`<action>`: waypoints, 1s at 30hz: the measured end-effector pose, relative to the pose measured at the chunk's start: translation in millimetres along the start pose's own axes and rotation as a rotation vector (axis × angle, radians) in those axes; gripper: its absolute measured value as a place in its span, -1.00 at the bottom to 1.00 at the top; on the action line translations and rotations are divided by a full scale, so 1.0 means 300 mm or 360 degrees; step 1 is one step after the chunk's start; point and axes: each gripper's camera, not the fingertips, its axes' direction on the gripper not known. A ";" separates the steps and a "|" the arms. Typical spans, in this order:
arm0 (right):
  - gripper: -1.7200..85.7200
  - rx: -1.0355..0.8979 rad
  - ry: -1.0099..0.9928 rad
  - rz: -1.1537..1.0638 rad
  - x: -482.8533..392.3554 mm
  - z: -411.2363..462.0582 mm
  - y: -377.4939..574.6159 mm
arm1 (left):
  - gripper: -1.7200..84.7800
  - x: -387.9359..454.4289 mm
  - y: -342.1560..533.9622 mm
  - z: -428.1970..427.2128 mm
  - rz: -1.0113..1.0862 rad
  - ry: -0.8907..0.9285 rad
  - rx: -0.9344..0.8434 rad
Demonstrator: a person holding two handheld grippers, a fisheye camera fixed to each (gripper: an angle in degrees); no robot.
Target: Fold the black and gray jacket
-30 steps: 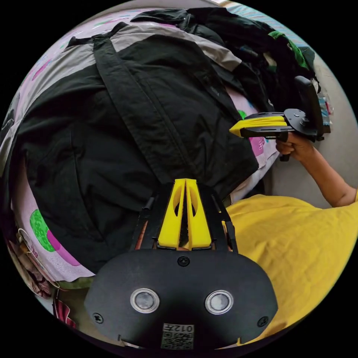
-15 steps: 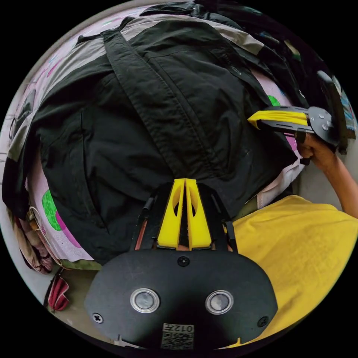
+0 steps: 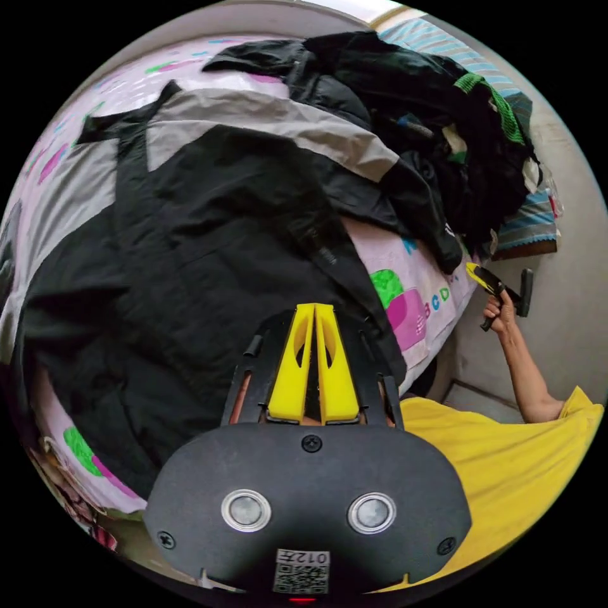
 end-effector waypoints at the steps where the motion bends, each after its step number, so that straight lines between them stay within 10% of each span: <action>1: -0.72 -0.0006 0.0000 0.0000 0.015 0.000 -0.008 | -0.96 0.063 -0.037 0.049 0.0098 -0.0037 -0.0074; 20: -0.95 0.0063 -0.0844 -0.0205 0.041 -0.600 -0.414 | -0.96 0.194 -0.111 0.242 0.0307 -0.0038 -0.0344; 30: -0.95 -0.0094 -0.1150 -0.0734 -0.604 -0.738 -0.503 | -0.96 -0.203 -0.086 -0.193 -0.0111 0.0098 0.0309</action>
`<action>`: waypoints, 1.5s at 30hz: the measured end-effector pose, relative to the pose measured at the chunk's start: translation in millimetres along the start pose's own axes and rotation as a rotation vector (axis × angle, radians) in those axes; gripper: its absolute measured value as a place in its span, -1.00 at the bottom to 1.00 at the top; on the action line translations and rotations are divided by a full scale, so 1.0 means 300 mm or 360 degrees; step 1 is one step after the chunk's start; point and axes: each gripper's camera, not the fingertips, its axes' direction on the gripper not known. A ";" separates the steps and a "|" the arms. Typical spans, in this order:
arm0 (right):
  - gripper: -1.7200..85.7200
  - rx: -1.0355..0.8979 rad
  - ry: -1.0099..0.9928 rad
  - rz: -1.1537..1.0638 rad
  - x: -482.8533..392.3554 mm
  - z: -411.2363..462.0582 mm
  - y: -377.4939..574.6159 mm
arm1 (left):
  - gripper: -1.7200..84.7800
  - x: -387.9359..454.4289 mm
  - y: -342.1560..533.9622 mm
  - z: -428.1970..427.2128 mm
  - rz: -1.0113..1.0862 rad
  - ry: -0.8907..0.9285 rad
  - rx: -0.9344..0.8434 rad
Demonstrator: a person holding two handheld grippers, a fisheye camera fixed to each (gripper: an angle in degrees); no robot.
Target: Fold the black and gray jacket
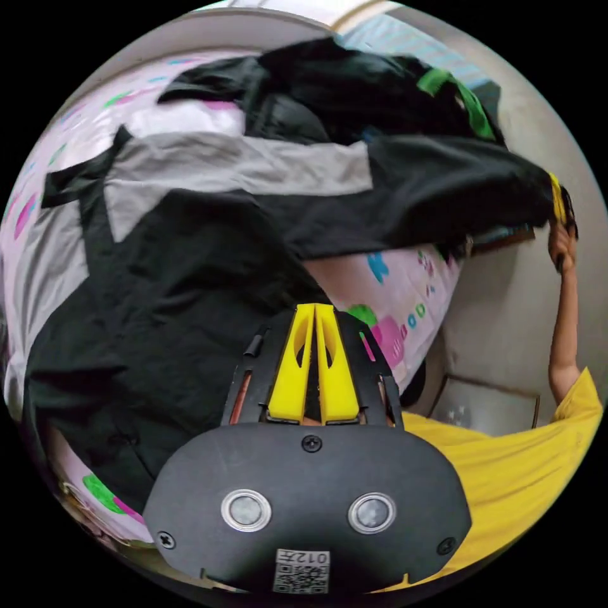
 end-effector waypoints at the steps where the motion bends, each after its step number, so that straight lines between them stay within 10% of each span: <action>1: -0.95 -0.0001 -0.0011 -0.0016 -0.024 0.017 -0.019 | -0.96 -0.073 -0.031 -0.050 -0.0105 -0.0001 0.0077; 20: -0.96 -0.0252 -0.0280 -0.0377 -0.495 0.780 -0.535 | -0.96 -0.271 -0.152 0.169 -0.0220 -0.0069 -0.0120; 31: -0.95 -0.0742 -0.0411 -0.0462 -0.691 1.746 -0.523 | -0.97 -0.700 0.289 -0.284 -0.0470 0.0231 0.0381; 45: -0.90 -0.0928 0.0296 -0.0497 -0.628 2.916 -0.195 | -0.96 -1.147 0.704 -0.527 -0.0818 0.0140 0.0459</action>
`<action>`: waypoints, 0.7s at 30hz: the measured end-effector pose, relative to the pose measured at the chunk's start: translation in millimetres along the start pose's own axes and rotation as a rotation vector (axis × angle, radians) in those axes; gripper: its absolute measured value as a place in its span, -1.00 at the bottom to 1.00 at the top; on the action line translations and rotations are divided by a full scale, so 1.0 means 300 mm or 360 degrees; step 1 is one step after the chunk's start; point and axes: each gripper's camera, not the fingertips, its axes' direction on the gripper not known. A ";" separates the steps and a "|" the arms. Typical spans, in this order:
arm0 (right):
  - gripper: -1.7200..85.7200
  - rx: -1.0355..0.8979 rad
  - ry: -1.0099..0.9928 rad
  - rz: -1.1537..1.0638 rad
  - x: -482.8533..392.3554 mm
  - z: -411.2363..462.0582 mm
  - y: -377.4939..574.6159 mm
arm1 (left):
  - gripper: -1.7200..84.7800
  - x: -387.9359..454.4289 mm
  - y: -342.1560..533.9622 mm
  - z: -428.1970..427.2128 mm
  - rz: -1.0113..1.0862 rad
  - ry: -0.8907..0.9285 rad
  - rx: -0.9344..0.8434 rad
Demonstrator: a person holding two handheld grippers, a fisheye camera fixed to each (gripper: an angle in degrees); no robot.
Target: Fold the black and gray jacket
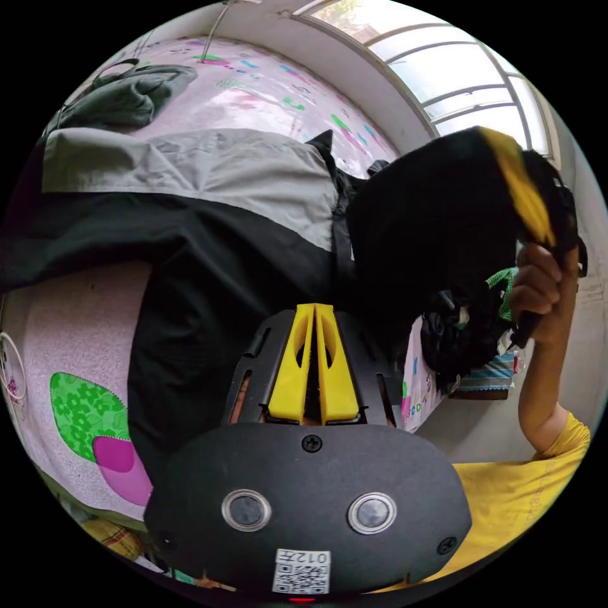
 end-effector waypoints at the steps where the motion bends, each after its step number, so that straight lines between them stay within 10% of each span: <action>1: -0.89 -0.0012 0.0030 0.0005 -0.008 0.044 -0.007 | -0.96 -0.034 0.006 -0.017 -0.0030 -0.0010 0.0003; 9: -0.80 -0.0104 0.0205 -0.0512 -0.230 0.261 0.018 | -0.96 -0.207 0.029 -0.193 -0.0214 -0.0140 0.0175; 21: -0.79 -0.0420 0.0979 -0.0686 0.214 0.162 0.027 | -0.94 -0.102 -0.337 -0.278 0.0064 -0.0433 -0.0042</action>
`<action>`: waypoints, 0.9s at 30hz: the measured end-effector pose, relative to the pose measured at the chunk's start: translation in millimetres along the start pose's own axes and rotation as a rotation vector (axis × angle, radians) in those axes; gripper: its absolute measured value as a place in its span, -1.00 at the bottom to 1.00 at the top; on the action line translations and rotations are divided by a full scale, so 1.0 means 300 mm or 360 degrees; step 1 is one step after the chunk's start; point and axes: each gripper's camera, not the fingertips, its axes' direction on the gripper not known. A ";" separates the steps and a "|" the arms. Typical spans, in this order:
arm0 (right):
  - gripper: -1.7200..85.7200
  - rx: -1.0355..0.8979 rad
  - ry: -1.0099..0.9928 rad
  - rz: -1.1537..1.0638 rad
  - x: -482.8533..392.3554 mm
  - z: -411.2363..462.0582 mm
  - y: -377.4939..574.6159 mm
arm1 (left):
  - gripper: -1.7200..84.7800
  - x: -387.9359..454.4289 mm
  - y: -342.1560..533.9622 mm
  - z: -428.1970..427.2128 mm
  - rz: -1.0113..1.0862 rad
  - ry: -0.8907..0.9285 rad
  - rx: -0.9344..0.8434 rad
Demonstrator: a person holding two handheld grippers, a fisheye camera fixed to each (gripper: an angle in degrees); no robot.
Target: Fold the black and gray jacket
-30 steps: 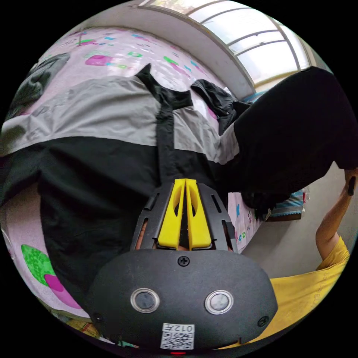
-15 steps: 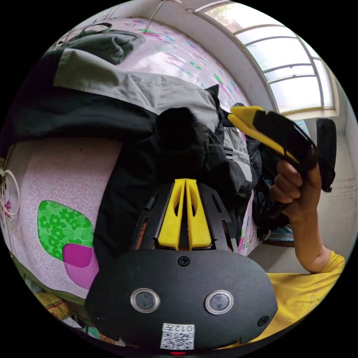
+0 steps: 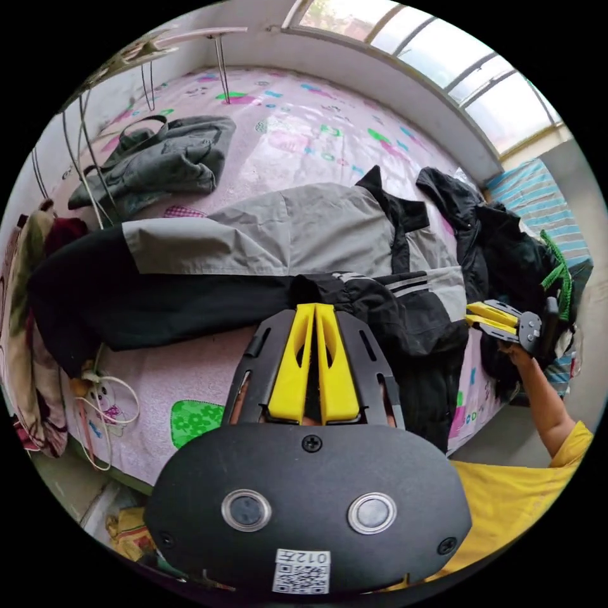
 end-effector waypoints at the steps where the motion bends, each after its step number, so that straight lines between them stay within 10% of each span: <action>1: -0.79 -0.0011 0.0025 -0.0011 0.020 0.007 -0.009 | -0.92 -0.025 -0.036 0.017 -0.0019 0.0111 -0.0050; 21: -0.91 -0.0515 -0.0173 -0.0403 0.356 0.434 -0.366 | -0.92 -0.084 -0.351 0.187 0.0124 0.0248 -0.0398; 27: -0.96 -0.0122 -0.0320 0.0218 0.620 0.326 -0.257 | -0.96 -0.072 -0.429 0.103 0.0254 0.0328 -0.0274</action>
